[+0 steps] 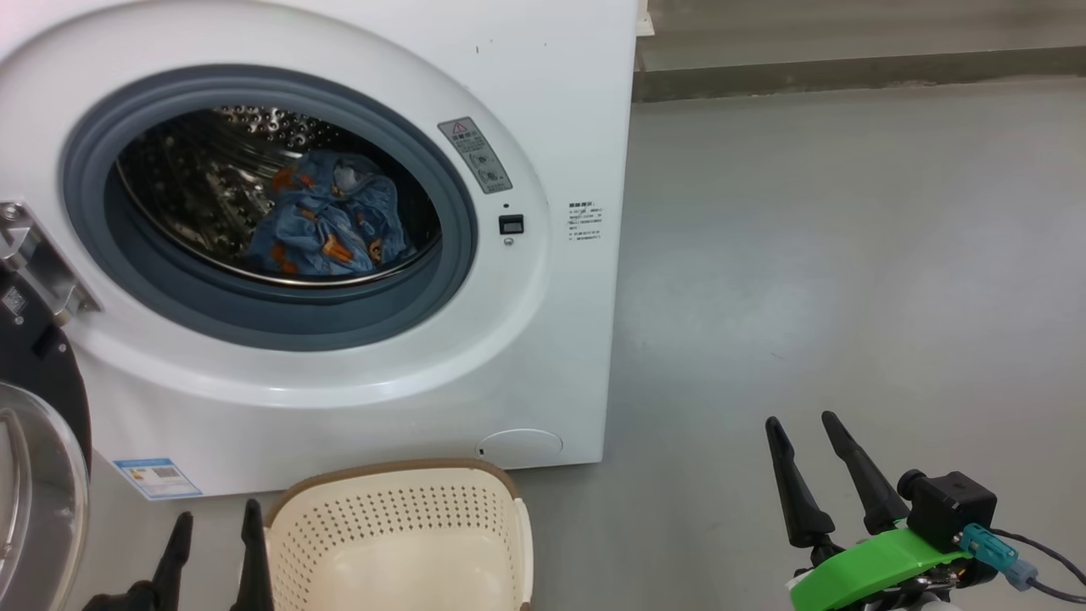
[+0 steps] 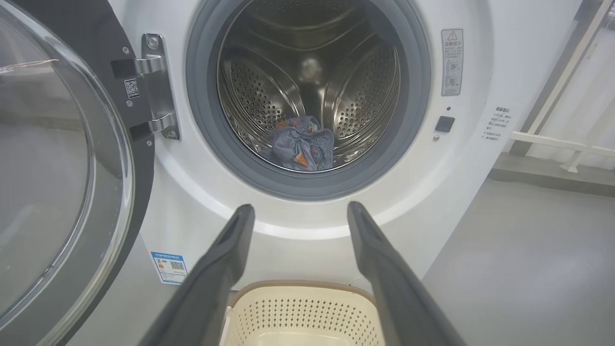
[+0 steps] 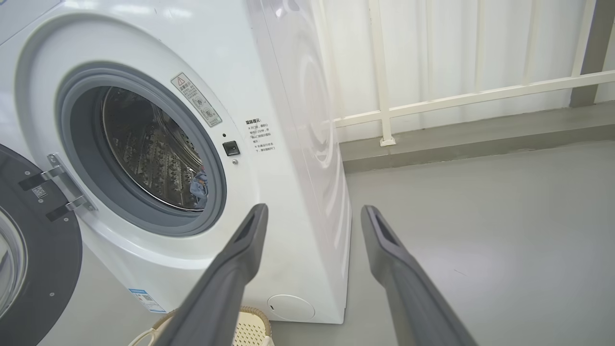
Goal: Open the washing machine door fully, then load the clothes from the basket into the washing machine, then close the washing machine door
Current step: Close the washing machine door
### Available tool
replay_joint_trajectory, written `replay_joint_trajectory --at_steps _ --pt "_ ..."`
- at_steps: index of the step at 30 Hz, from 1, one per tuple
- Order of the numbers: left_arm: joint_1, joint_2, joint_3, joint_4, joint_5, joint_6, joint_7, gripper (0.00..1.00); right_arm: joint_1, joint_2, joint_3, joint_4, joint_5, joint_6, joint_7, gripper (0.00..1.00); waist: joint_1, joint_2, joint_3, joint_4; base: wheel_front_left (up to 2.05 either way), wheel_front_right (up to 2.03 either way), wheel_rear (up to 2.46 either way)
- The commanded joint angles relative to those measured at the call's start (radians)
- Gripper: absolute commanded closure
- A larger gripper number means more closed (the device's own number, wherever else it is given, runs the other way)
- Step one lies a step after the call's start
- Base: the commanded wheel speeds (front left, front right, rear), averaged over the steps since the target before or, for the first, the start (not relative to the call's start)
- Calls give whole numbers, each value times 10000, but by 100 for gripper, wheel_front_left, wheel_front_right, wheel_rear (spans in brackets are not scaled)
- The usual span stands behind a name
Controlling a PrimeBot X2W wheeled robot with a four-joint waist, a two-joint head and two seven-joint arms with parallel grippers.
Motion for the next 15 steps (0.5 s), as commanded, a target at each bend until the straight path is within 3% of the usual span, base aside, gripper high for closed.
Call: replay_joint_trajectory --at_steps 1,15 --pt "-201 26 450 -124 168 -99 -64 0 -151 15 277 -287 78 16 -61 0 0 0 20 -24 0 0 0" --pt "-384 -432 1021 296 640 -699 -64 0 -281 15 327 -201 84 16 -114 0 0 0 -9 -114 0 0 0"
